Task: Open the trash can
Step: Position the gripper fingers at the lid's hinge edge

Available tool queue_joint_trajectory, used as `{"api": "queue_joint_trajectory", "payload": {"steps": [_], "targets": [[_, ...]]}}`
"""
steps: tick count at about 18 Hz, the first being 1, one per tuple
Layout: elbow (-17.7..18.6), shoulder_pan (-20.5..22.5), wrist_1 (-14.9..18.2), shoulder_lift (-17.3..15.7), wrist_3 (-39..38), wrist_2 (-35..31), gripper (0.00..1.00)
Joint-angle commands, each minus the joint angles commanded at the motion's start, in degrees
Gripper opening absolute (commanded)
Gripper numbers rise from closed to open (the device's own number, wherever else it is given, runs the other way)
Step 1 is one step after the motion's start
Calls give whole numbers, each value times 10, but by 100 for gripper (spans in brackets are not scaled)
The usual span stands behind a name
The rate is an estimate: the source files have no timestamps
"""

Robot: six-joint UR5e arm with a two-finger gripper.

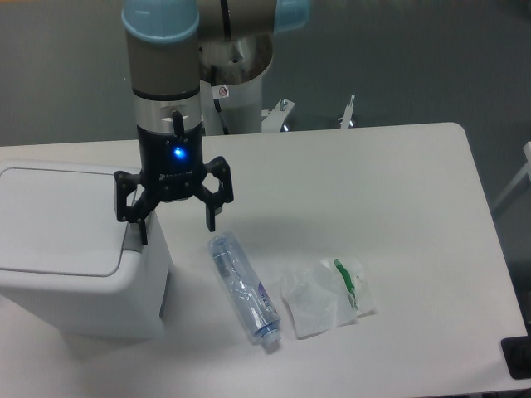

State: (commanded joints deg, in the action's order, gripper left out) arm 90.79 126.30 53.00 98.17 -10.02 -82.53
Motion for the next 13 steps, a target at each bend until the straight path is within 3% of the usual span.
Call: {"api": "queue_joint_trajectory", "payload": {"steps": [13], "targets": [[2,0,0,1,4,-2,100]]}}
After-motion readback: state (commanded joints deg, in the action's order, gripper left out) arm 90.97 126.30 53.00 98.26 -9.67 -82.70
